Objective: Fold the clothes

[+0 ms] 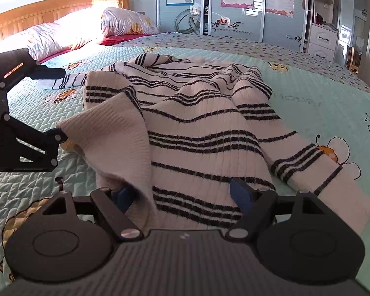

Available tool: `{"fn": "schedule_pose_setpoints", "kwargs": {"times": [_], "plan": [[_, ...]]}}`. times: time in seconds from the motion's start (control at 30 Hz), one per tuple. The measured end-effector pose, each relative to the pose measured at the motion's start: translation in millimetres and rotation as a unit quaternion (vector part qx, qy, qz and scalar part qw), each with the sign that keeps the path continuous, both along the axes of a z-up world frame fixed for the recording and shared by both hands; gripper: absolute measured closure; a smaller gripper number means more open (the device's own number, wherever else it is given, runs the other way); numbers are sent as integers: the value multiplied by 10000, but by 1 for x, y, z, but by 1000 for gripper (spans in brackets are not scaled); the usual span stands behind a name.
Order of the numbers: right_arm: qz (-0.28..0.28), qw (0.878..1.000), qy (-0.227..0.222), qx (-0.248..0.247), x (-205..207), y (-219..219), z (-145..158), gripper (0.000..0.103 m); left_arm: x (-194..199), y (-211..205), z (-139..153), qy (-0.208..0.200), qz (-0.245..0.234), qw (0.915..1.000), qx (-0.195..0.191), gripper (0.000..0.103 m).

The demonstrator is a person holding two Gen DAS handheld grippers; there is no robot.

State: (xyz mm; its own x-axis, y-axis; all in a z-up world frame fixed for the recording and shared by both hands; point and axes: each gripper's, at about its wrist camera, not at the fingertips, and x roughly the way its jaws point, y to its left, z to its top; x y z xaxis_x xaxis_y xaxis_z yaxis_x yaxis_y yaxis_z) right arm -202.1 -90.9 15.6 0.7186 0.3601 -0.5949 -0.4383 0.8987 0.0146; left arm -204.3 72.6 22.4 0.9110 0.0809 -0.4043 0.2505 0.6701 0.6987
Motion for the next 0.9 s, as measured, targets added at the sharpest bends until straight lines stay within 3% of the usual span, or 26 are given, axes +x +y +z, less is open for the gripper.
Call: {"fn": "schedule_pose_setpoints", "kwargs": {"times": [0.03,0.07,0.1,0.13,0.2,0.23,0.3,0.33,0.4,0.47,0.63,0.73,0.9], "plan": [[-26,10000,-20,20,-1,-1,1,21,3,0,0,83,-103,9999,-94,31],[-52,10000,-41,41,-1,-1,2,21,7,-1,-1,177,-175,9995,-187,59],[-92,9999,-75,70,-3,-3,5,21,12,-2,-3,308,-150,9990,-277,99],[-131,9998,-110,100,-5,-6,8,21,17,0,-3,447,-98,9979,-468,98],[-252,9993,-171,194,-9,-13,14,21,27,13,12,779,176,9862,-1453,99],[-386,9987,-197,281,-12,-22,17,21,31,22,21,923,333,9747,-2006,99],[-690,9963,-224,467,-19,-43,24,21,29,47,54,894,683,9397,-3229,99],[-855,9946,-196,556,-23,-55,26,21,25,59,71,790,809,9225,-3690,99],[-1165,9907,-114,696,-33,-78,28,21,10,78,106,422,927,9007,-4224,99],[-1372,9879,12,722,-44,-96,29,21,-8,94,131,214,1055,8871,-4488,100],[-1307,9891,303,602,-73,-112,20,21,-47,118,141,197,1747,8844,-4323,100],[-1101,9913,494,521,-81,-105,10,21,-53,128,110,588,2321,8834,-4029,99],[-380,9991,116,-113,-93,-69,9,21,-60,131,79,927,2423,8747,-4093,99]]}}
